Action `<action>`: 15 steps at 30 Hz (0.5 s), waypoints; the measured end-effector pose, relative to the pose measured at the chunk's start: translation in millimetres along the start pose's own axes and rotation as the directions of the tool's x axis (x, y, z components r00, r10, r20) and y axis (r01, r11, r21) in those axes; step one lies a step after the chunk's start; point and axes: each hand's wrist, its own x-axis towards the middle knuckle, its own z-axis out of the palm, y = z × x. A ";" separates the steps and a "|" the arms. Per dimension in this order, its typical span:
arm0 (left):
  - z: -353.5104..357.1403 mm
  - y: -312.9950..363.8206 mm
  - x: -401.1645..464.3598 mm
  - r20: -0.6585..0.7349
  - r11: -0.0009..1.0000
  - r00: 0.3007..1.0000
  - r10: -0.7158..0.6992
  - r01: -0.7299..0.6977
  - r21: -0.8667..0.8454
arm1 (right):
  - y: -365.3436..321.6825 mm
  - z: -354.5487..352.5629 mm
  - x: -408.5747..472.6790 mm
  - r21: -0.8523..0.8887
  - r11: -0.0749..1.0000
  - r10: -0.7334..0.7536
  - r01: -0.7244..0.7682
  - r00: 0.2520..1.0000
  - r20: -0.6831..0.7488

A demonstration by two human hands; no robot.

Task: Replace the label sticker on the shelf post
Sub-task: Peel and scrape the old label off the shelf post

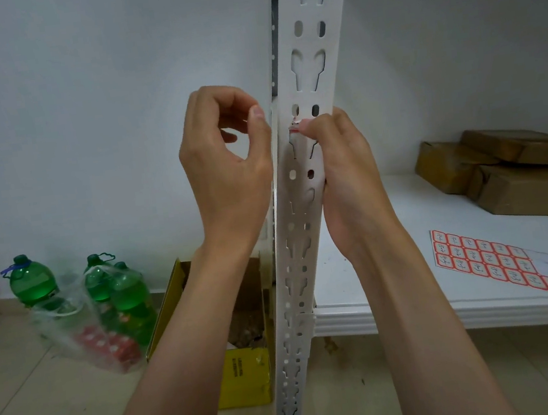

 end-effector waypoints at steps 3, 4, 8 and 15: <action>-1.9 1.3 -1.1 0.045 1.000 0.999 0.012 -0.011 -0.011 | -1.7 4.8 -0.4 -0.057 0.998 -0.023 0.021 0.999 -0.036; -2.2 1.8 -1.5 0.053 1.000 0.998 0.021 -0.021 -0.009 | -2.5 6.5 -0.3 -0.065 0.998 -0.026 0.023 0.999 -0.047; -3.4 2.5 -0.3 0.069 0.999 0.996 0.053 -0.053 -0.003 | -5.4 12.7 0.2 -0.054 0.998 -0.039 0.035 0.997 -0.072; -4.9 -0.9 1.4 0.072 0.999 0.997 0.041 -0.041 -0.003 | -8.8 17.6 -1.6 -0.021 0.999 -0.044 0.043 0.996 -0.083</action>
